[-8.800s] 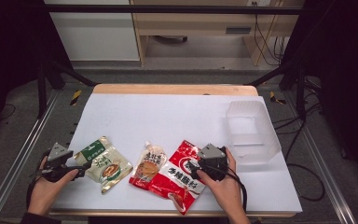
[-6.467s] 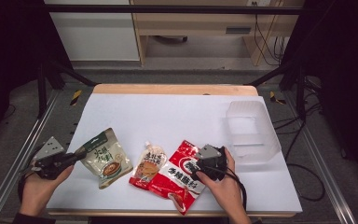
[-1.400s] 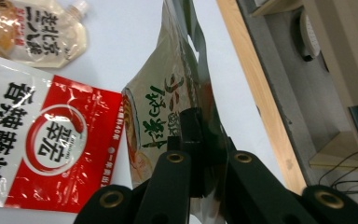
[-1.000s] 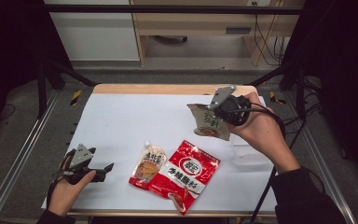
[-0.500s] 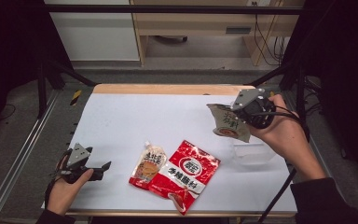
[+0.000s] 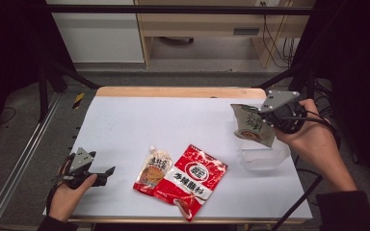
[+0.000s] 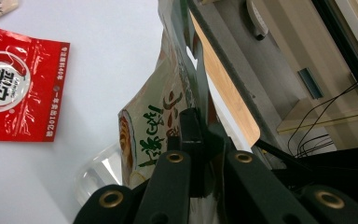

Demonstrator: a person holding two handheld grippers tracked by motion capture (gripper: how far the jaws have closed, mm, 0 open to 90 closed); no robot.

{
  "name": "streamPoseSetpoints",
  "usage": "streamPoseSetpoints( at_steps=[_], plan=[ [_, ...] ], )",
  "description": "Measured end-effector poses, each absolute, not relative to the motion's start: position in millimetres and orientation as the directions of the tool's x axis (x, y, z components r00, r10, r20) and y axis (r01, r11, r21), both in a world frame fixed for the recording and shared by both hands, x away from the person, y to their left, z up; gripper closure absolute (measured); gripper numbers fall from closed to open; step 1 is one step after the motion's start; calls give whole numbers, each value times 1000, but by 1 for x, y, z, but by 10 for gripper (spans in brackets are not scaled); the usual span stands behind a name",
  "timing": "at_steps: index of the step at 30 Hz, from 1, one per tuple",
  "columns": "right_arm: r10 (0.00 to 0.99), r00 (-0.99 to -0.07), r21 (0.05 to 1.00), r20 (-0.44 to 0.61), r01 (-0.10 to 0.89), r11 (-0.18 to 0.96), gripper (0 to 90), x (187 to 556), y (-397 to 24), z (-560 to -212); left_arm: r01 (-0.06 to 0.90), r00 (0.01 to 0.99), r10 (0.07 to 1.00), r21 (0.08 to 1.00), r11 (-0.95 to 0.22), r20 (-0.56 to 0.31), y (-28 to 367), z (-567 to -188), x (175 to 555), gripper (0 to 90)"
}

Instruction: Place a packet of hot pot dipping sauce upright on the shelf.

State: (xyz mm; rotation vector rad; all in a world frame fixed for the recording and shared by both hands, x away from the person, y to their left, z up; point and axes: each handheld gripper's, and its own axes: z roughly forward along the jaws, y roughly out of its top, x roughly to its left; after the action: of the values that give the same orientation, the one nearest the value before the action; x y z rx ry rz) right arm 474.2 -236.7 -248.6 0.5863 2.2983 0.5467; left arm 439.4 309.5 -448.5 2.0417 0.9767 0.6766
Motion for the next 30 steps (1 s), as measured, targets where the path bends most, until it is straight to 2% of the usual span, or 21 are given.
streamPoseSetpoints(
  at_steps=[18,30],
  plan=[
    [565,-669,570,-484,248,783,900,465,-276,-260,414,564,814,806,-423,138,310,-449,439,92],
    [530,-725,595,-440,207,776,900,467,-287,-273,419,564,815,803,-425,137,310,-450,440,93]
  ],
)
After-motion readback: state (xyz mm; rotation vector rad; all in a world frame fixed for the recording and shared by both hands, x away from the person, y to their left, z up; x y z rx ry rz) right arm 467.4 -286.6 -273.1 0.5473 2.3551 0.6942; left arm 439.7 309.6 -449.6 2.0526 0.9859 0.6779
